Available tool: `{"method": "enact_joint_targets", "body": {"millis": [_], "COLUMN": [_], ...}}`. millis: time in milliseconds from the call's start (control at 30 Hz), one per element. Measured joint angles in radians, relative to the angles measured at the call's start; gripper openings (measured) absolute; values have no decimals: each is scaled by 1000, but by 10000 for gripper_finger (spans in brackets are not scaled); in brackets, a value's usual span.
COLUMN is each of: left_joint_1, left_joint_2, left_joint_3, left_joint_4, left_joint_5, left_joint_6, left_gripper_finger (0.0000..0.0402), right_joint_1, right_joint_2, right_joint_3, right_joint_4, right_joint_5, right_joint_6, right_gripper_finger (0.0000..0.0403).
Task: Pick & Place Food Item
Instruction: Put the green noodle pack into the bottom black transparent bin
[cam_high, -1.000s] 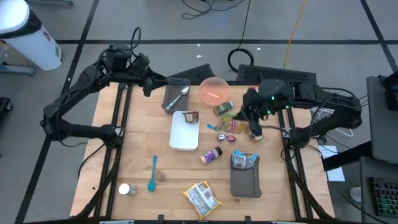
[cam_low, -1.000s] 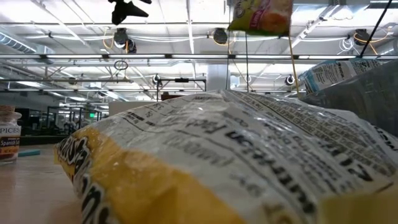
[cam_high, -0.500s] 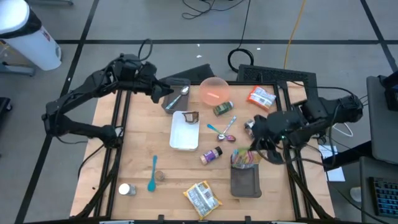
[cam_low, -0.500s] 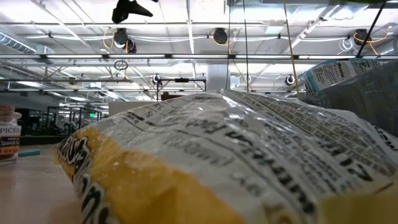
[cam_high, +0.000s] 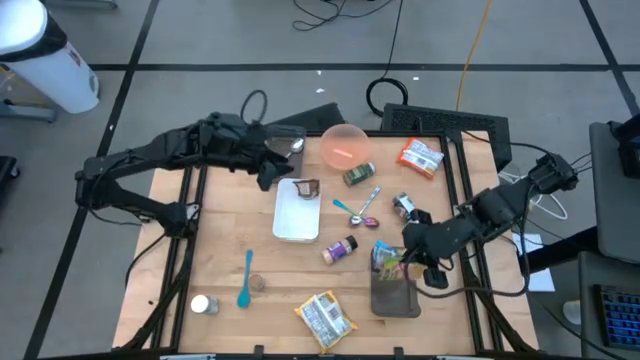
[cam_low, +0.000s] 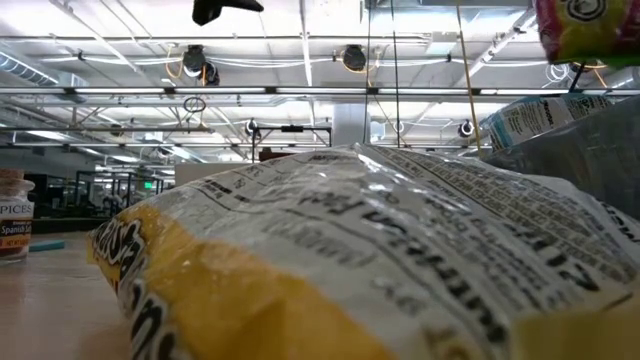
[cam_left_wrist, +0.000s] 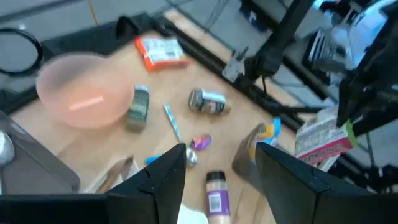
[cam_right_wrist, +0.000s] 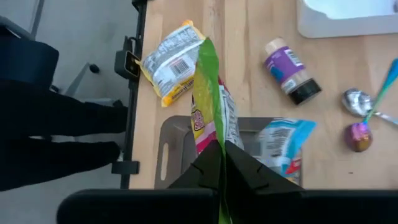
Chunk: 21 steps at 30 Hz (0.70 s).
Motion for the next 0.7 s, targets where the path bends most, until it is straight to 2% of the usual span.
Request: {"method": "enact_joint_targets", "body": {"millis": [300, 700], "left_joint_1": [-63, -84], "left_joint_2": [30, 32], "left_joint_3": [-1, -1], "left_joint_4": [3, -2], "left_joint_5": [-15, -15], "left_joint_6": [8, 16], "left_gripper_finger": [202, 202], "right_joint_1": [2, 2], "right_joint_2": [-18, -74], "right_joint_3": [-122, -280], "right_joint_4": [127, 260], "right_joint_5": [0, 0], "right_joint_6": [68, 138], "right_gripper_finger": [0, 0]}}
